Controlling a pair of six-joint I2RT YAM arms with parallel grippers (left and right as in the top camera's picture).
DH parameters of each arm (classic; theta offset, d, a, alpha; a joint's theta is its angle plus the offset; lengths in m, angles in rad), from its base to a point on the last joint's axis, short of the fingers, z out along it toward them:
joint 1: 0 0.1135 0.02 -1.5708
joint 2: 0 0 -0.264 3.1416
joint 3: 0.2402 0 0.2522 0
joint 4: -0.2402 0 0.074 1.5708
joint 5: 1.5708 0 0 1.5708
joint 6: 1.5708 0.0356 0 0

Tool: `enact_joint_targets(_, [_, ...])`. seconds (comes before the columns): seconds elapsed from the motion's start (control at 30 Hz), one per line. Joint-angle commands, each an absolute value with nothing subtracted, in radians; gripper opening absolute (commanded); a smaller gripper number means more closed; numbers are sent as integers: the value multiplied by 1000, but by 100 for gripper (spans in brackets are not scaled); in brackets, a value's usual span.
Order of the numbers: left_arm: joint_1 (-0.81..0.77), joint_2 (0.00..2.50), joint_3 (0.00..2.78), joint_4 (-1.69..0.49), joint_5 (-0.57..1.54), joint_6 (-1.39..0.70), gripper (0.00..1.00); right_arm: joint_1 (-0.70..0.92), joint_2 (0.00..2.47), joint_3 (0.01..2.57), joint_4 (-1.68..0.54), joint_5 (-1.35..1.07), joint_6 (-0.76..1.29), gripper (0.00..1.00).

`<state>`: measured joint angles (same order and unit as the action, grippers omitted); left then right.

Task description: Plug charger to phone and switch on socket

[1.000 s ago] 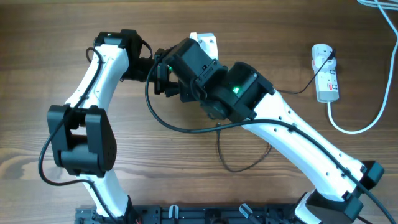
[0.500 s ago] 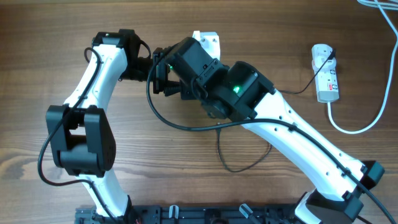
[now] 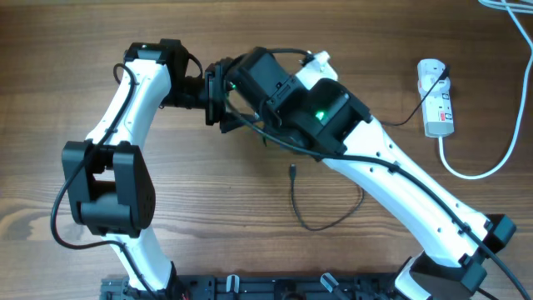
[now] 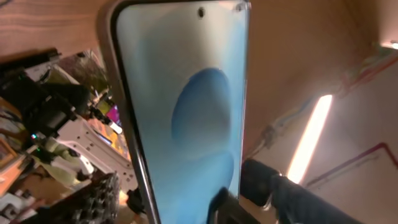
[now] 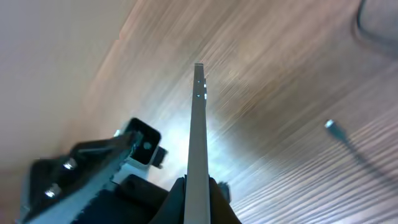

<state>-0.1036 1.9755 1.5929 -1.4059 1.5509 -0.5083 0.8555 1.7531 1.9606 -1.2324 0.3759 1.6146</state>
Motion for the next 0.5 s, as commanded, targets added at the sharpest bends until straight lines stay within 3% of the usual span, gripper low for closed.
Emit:
enact_joint_targets(0.0, [-105, 1948, 1607, -1407, 1570, -502, 72, 855, 1756, 1981, -1220, 367, 1871, 5])
enact_joint_targets(0.1, [-105, 1948, 1607, -1407, 1571, -503, 63, 855, 1756, 1981, -1214, 338, 1951, 5])
enact_joint_targets(0.33, [-110, 1948, 1607, -1407, 1571, -506, 51, 855, 1760, 1981, -1216, 338, 2052, 5])
enact_joint_targets(0.47, [-111, 1948, 1607, -1407, 1571, -507, 28, 855, 1760, 1981, -1212, 338, 2071, 4])
